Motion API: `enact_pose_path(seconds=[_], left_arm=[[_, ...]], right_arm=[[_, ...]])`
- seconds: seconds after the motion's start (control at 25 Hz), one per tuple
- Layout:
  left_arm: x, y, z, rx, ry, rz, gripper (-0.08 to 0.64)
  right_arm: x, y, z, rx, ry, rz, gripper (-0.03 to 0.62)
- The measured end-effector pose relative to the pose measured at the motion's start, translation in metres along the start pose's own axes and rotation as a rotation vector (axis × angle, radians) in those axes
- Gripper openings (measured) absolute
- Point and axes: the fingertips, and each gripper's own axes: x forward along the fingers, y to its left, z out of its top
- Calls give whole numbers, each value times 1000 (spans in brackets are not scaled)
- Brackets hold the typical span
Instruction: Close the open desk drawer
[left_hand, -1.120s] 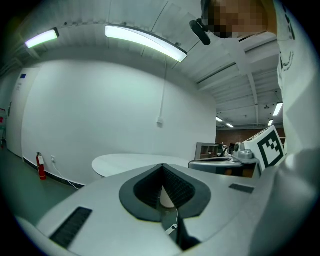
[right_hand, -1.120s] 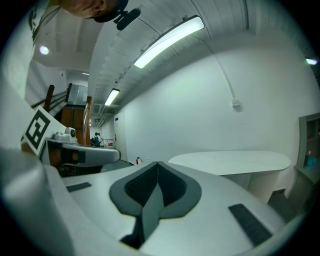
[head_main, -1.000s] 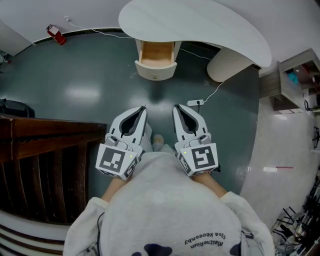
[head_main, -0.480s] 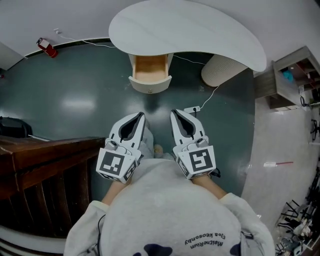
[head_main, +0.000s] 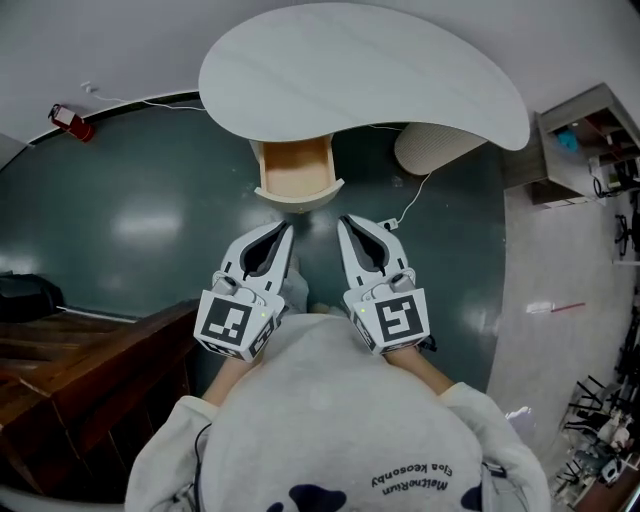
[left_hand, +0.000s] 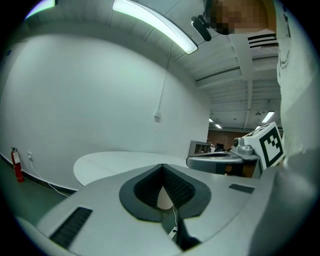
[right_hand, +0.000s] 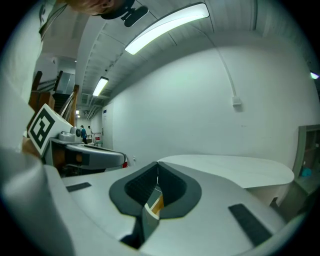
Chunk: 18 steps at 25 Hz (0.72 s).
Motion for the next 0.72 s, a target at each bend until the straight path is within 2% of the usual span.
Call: enact_pose_path(seconds=[0.32,0.72], left_arm=[[31,53,12,26,8,-65,3],[51,75,9,26,38,-111,3]], right_arm=[[54,-17,14,-11,-18,-78,17],[79,-27,6,17,1,-123,17]])
